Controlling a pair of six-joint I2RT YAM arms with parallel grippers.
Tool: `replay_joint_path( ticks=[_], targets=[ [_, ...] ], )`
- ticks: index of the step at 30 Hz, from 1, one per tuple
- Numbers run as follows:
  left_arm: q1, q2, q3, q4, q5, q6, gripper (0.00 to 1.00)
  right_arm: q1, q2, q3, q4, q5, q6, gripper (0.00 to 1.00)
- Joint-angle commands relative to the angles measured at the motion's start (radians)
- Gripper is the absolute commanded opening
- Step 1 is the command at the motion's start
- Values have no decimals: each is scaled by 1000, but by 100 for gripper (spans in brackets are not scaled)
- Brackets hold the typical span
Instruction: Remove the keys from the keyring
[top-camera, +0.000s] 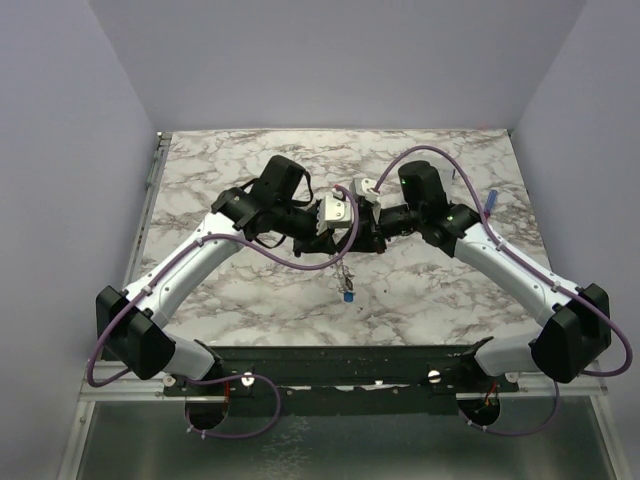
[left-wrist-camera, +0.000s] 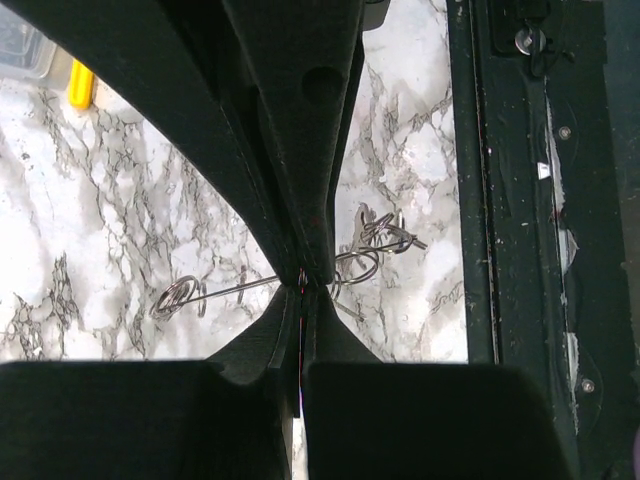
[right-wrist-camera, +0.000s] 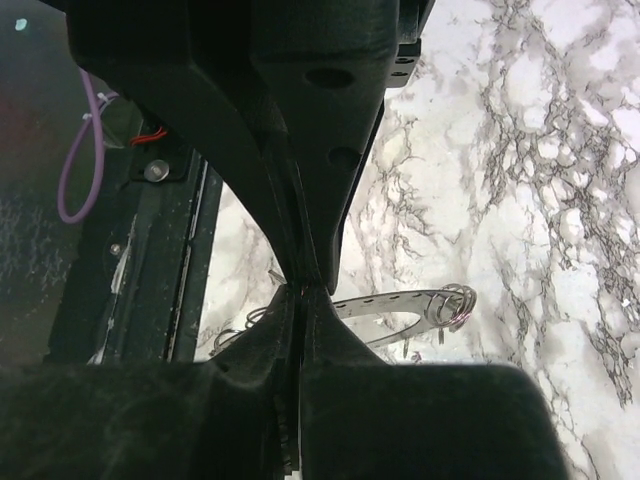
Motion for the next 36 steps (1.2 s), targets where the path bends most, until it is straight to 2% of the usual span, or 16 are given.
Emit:
replay_joint_path(
  ticks=[1,4,5,13,20,24,27,30,33,36],
  targets=[
    [1,-7,31,10,13,-6,0,6,-8,10,-35,44,-13,0],
    [34,-17,11,25,35,-44,30,6,-40,-17,54,74,45,0],
    [49,-22,1,34,49,-58,34,5,-49,-25,93,80,76,0],
    [149,-114,-134,235,146,-246,37,3,-103,-110,372,84,249,1],
    [160,-145,-189,363,234,-408,42,-6,-111,-152,528,53,349,1],
    [161,-141,-212,437,247,-508,37,-11,-100,-176,642,21,447,1],
    [161,-143,-235,493,269,-578,22,-15,-87,-208,759,-5,545,1],
    [161,-137,-260,545,286,-633,10,-30,-75,-264,968,-17,683,1],
    [160,-135,-278,570,288,-658,5,-37,-59,-317,1159,-11,839,1],
    [161,-137,-296,626,289,-716,3,-37,-45,-346,1273,3,943,1]
  ],
)
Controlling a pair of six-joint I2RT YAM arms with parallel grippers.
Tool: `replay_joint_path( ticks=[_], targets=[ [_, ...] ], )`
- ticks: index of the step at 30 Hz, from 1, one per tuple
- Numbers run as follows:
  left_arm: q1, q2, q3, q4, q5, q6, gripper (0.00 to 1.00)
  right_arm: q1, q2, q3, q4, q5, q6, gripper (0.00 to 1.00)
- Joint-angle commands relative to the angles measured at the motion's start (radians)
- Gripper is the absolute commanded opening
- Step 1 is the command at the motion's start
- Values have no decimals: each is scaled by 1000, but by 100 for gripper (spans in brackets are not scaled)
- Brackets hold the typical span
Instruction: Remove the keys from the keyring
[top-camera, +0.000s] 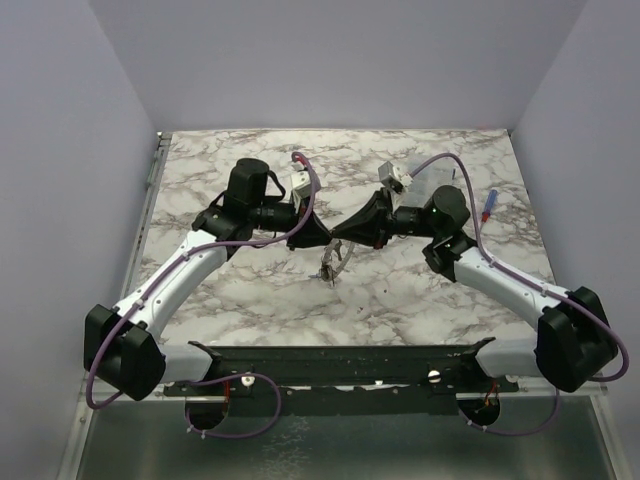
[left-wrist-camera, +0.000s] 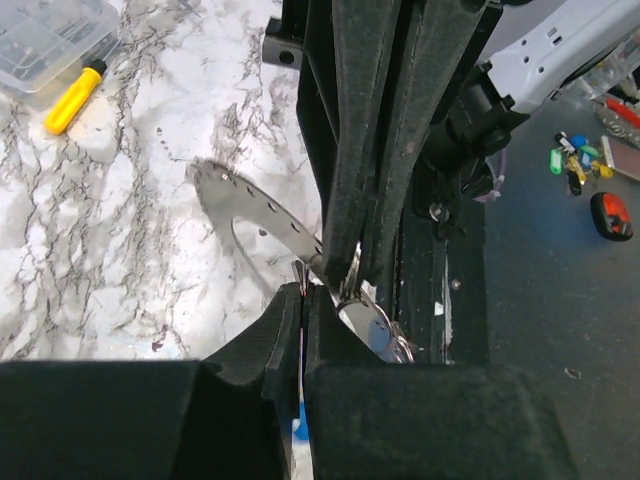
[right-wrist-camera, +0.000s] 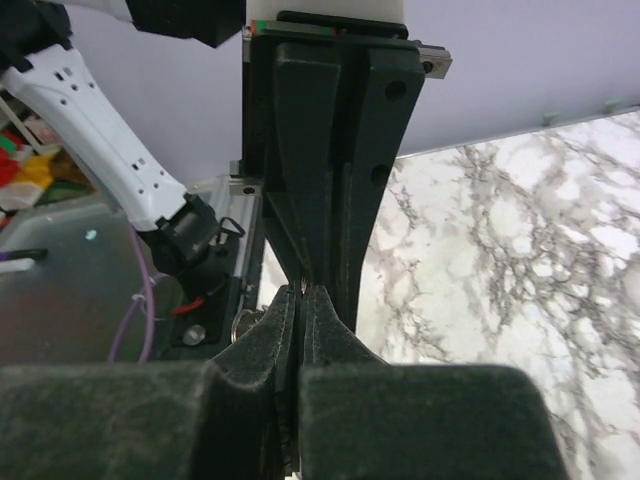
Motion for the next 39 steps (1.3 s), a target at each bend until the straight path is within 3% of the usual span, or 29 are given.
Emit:
replay_joint_path(
  ticks=[1,6,9,14,18,26,39],
  targets=[
    [3,-14,-28,138,46,-129,2,-2,25,-38,329,-15,245,0],
    [1,-11,-54,288,31,-253,0,-2,49,-55,400,-3,302,1],
    [1,-15,-79,297,-1,-274,0,-4,44,-61,409,13,309,1],
    [42,-41,-91,177,-100,-193,0,-71,13,-60,357,20,288,1],
    [124,-46,-83,110,-95,-131,0,-116,-18,-60,267,26,241,1],
    [281,-35,-64,69,-210,-16,0,-134,-60,-82,-72,84,13,1],
    [392,-50,-174,78,-364,13,0,-146,-221,-68,-694,248,-345,1]
  ],
)
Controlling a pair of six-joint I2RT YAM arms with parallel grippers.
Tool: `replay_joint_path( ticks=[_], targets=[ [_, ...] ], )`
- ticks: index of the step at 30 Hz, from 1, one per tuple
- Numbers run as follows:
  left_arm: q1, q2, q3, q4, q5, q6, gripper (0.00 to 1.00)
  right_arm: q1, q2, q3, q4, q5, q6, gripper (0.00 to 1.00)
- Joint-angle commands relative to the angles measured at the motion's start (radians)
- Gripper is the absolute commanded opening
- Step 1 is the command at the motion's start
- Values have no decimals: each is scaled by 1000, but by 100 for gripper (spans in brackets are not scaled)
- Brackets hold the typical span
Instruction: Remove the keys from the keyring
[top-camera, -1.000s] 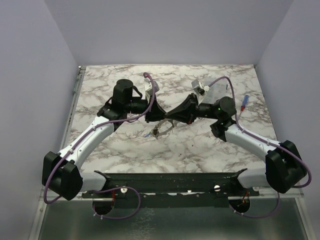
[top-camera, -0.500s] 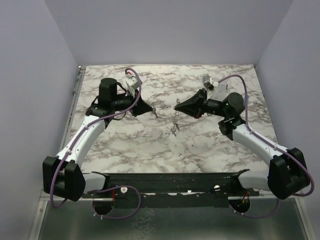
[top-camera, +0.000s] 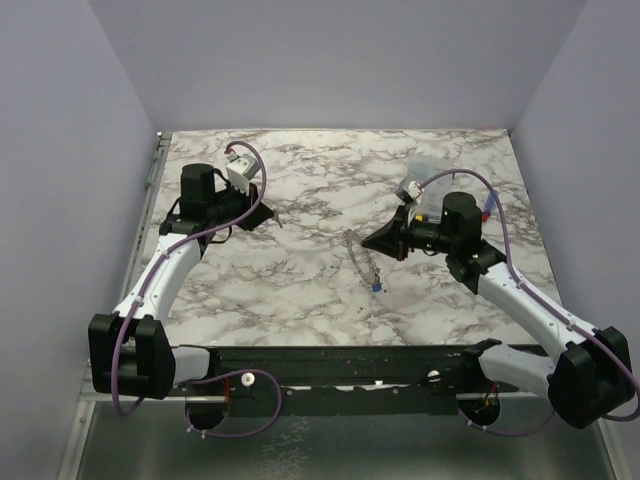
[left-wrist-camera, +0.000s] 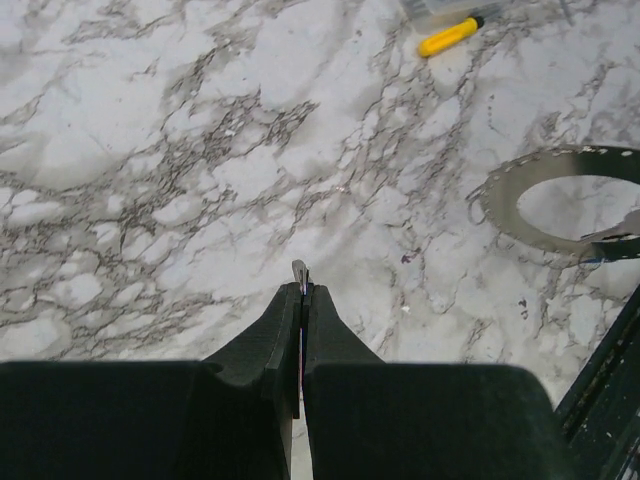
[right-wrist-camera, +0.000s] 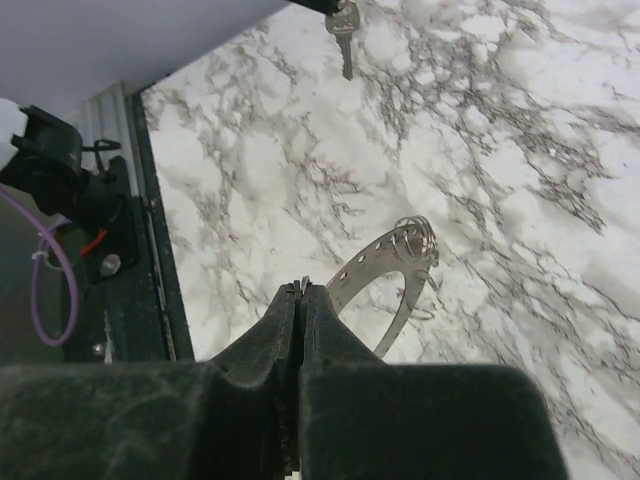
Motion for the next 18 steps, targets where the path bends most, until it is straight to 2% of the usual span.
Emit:
replay_joint_path(
  ticks=[1,7,8,12,18],
  targets=[
    [38,-32,-40,-1,-63,24,0,-18,-65,36,-253,123,-177,1],
    [57,-20,-36,5,-109,44,0,-23,-59,58,-332,330,-321,1],
    [58,-2,-38,6,-130,63,0,-23,-1,51,-324,331,-373,1],
    [58,40,-46,-5,-119,84,0,-11,136,38,-223,221,-304,1],
    [57,62,-70,-82,-103,170,0,7,344,110,-63,201,-221,1]
  ],
)
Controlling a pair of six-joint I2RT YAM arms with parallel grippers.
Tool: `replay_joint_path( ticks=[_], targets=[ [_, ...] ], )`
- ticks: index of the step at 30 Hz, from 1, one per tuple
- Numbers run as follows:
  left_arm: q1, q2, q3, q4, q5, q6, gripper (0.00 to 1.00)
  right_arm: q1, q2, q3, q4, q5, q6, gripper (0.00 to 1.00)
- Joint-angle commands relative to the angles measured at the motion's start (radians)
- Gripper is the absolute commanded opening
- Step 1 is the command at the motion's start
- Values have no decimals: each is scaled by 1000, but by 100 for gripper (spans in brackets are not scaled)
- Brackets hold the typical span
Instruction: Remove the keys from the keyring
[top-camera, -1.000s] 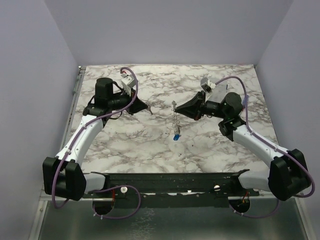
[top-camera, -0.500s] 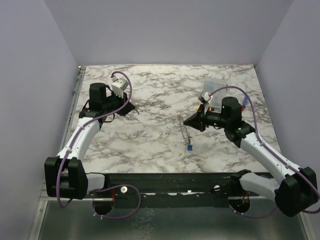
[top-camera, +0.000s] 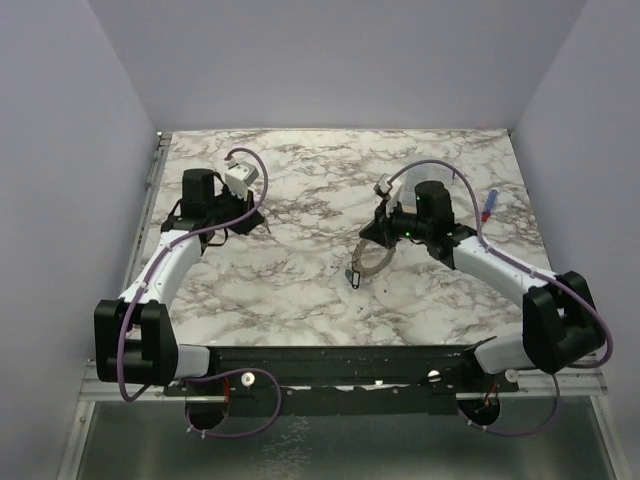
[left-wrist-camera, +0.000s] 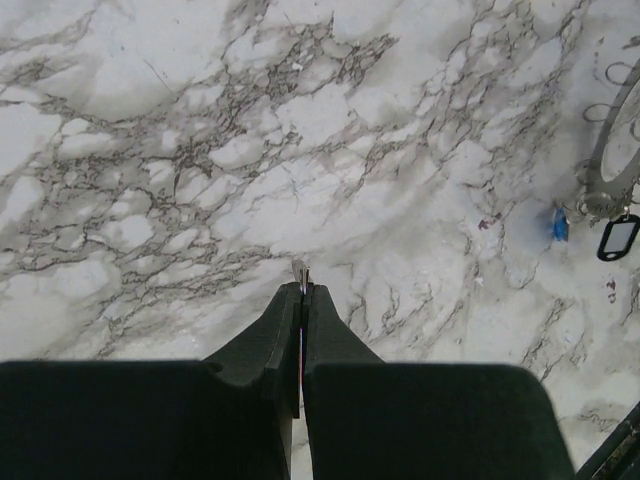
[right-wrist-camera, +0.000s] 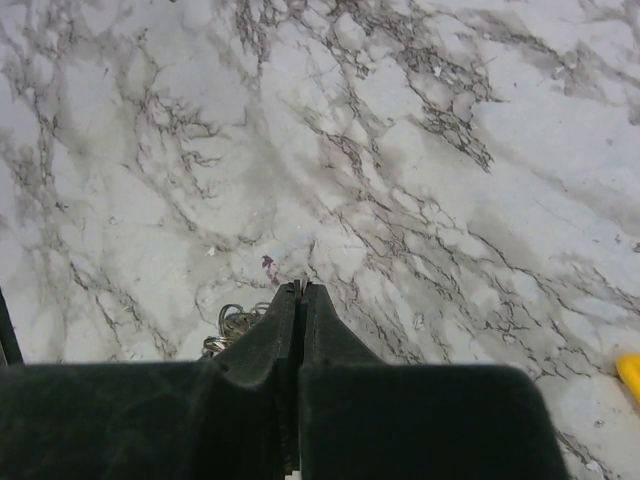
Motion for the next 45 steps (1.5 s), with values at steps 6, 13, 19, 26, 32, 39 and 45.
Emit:
replay_joint_path(
  ticks=[6,13,19,26,32,39,45],
  targets=[
    [7,-4,-57,-178,20,222,0,15,264,89,178,37,112,1],
    [-35,8,-92,-351,-15,531,0,17,392,139,183,-11,145,9],
    [-137,45,-108,-363,-84,564,0,15,371,155,92,-38,158,45],
    [-202,166,-60,-333,-128,487,0,5,195,129,-15,-19,142,91],
    [-192,211,6,-290,-167,408,34,-73,16,76,-113,-15,125,100],
    [-71,228,170,-375,-123,360,99,-244,-142,38,-220,-47,97,100],
    [154,286,370,-436,-72,296,99,-483,-155,87,-286,-116,29,100]
  ],
)
